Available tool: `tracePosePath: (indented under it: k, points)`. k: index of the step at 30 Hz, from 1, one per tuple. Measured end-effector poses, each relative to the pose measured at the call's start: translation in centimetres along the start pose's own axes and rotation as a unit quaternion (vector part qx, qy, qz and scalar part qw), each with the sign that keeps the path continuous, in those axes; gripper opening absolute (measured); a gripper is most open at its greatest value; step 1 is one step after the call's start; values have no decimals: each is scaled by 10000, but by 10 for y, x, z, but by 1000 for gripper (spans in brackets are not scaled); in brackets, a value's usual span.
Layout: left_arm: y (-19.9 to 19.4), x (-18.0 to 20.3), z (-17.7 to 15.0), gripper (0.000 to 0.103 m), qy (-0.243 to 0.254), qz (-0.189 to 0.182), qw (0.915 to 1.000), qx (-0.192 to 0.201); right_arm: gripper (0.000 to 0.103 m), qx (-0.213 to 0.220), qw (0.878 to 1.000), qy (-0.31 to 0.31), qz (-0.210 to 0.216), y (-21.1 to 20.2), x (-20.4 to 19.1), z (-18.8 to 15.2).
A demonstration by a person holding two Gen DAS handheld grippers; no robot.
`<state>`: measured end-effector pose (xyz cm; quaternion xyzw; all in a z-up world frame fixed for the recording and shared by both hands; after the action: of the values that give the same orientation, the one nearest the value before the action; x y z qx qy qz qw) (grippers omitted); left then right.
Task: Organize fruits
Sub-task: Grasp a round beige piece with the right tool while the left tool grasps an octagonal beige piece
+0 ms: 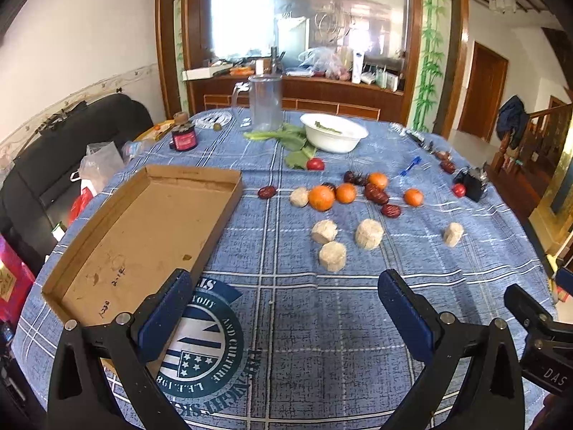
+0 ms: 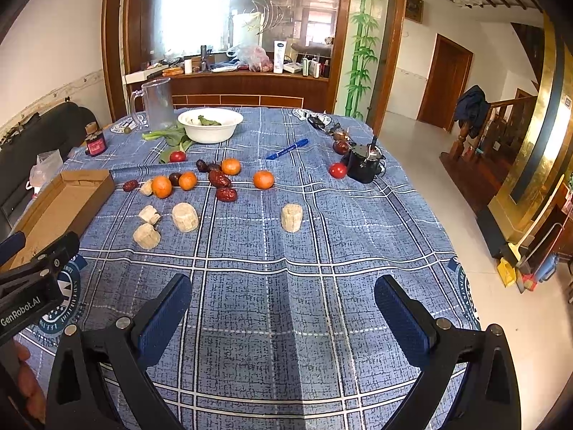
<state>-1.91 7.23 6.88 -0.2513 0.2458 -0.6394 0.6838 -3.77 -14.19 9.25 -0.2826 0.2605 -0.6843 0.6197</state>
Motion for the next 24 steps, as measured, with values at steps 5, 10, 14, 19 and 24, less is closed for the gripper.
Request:
tracePosePath:
  k: [5, 10, 14, 19, 24]
  points:
    - [19, 3, -5, 103, 128, -155, 9984, -521, 102, -51, 10000, -22, 41, 11, 8, 4]
    - [41, -8, -7, 103, 165, 211, 9959, -867, 102, -40, 10000, 50, -35, 30, 39, 17]
    - [50, -10, -5, 103, 275, 399, 9947, -905, 102, -321, 9994, -5, 136, 69, 56, 31]
    - [62, -7, -5, 103, 405, 498, 9913, -1153, 101, -853, 9944, 54, 620, 127, 50, 41]
    - [78, -5, -8, 103, 396, 405, 9856, -1590, 85, -1042, 9920, -292, 654, 162, 33, 42]
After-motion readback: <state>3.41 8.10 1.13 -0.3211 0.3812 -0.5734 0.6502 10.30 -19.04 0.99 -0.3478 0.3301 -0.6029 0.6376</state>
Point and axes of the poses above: each gripper's, at about its wrist camera, not at the fingertips, and y roughly the way its jaws point, x to its right, z to its top, the point moved 4 cm from there along y, roughly the way its jaws point, and after that the axes turned 2 degrees about z, right-handed, at the moved point
